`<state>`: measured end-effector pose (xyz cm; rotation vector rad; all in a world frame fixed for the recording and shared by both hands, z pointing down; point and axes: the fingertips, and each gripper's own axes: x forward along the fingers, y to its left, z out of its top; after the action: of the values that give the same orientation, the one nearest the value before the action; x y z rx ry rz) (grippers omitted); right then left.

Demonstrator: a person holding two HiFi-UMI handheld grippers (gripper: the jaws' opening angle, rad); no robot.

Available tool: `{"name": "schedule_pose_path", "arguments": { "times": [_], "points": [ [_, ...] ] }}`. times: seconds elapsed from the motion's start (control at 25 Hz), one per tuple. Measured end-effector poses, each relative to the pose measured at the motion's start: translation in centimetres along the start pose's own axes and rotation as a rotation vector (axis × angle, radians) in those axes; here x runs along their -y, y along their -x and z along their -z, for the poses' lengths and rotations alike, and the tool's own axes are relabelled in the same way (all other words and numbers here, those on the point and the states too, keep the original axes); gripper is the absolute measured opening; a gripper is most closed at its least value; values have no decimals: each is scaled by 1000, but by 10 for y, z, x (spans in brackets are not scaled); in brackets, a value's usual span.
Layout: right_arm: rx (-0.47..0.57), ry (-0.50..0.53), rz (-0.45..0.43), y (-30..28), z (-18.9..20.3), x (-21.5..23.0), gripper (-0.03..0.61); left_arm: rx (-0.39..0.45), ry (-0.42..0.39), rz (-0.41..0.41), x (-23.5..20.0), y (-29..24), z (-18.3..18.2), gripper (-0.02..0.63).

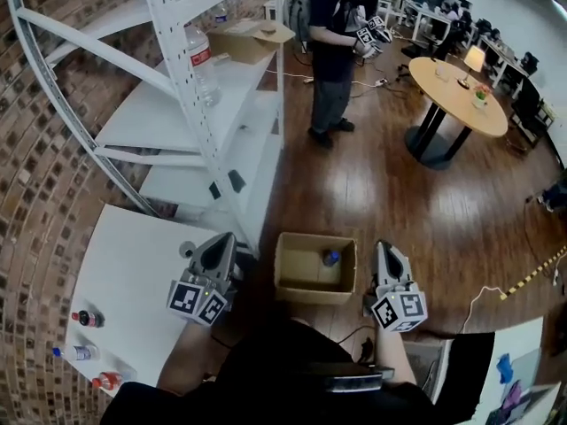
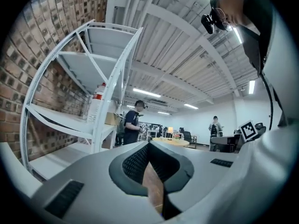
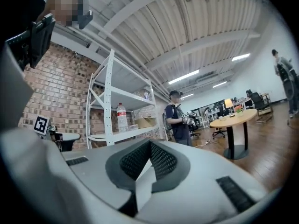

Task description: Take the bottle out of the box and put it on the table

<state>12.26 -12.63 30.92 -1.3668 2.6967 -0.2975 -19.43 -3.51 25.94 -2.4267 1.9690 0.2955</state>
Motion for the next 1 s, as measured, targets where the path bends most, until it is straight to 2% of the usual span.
{"name": "schedule_pose_path", "arguments": {
  "times": [0.28,0.56,0.76,1.0],
  "points": [
    [-32,-14,138,59,26,3,5,-66,42,117,20,4,33,5],
    [-81,-41,208,84,57,11,5,-147,72,162,30,-2,70,5],
    [-88,-59,240,82,63,45,5,-188,75,188,45,-37,96,5],
    [-142,-91,251,59,77,104,5,-258,56,240,85,-100,132,5]
  ]
}}
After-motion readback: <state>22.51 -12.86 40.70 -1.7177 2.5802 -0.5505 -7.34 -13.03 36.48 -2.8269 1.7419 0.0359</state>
